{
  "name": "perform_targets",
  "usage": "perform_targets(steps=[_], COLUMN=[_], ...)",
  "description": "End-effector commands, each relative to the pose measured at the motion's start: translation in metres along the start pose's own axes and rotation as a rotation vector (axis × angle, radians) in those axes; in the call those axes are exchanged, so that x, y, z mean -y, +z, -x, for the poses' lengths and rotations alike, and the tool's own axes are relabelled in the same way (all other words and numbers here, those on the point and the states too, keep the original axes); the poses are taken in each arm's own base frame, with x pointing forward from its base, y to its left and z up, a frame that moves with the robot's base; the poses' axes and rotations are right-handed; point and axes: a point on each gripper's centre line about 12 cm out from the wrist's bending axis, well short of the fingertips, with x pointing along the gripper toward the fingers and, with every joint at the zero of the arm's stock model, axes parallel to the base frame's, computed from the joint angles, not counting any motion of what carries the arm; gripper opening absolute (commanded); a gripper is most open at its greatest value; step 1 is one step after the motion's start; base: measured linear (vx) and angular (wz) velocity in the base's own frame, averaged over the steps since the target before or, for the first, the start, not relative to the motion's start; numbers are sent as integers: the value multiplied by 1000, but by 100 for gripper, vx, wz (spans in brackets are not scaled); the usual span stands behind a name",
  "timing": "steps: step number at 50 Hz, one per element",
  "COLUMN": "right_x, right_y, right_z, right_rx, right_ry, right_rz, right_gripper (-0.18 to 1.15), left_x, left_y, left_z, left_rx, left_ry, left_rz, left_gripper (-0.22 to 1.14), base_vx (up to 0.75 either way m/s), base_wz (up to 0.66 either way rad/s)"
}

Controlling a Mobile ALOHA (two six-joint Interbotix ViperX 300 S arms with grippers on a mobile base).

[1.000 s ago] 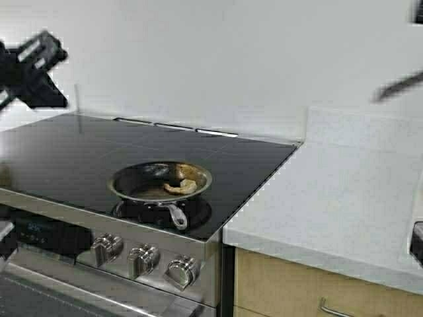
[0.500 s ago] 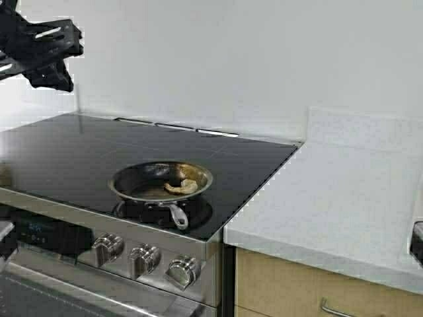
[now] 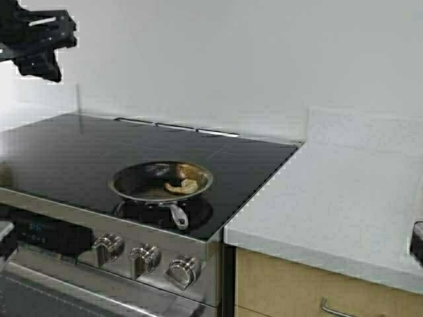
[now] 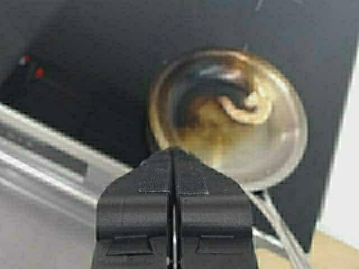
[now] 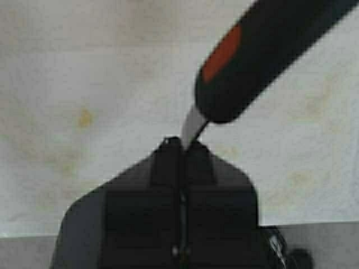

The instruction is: Add oil to the pan and cook the shrimp and serve it

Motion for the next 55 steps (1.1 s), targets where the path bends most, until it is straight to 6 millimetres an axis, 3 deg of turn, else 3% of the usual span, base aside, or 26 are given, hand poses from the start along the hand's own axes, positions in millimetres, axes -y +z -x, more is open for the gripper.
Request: perform_targets(steps=[1, 24, 29, 33, 39, 44, 55], right_x=[2, 4, 4, 4, 2, 2, 1], right_y=[5, 6, 11, 15, 19, 20, 23], right_z=[-2, -16, -16, -19, -21, -21, -18], right_rx=[1, -29, -24, -28, -22, -23, -16], right_ry=[-7, -7, -6, -1, 15, 19, 20], right_rz=[6, 11, 4, 0, -23, -29, -32], right_gripper=[9, 9, 14, 26, 62, 84, 88], left_x=[5, 4, 4, 4, 3, 3, 3], left_y=[10, 8, 8, 7, 7, 7, 6], left_z=[0, 1, 1, 1, 1, 1, 1], left_rx=[27, 24, 21, 20, 18, 18, 12], left_ry=[-14, -13, -10, -9, -8, -8, 0], left_rz=[-9, -10, -8, -8, -8, -8, -8], left_gripper=[6, 6, 6, 6, 6, 6, 6], base_vx=[0, 0, 0, 0, 0, 0, 0], base_wz=[0, 0, 0, 0, 0, 0, 0])
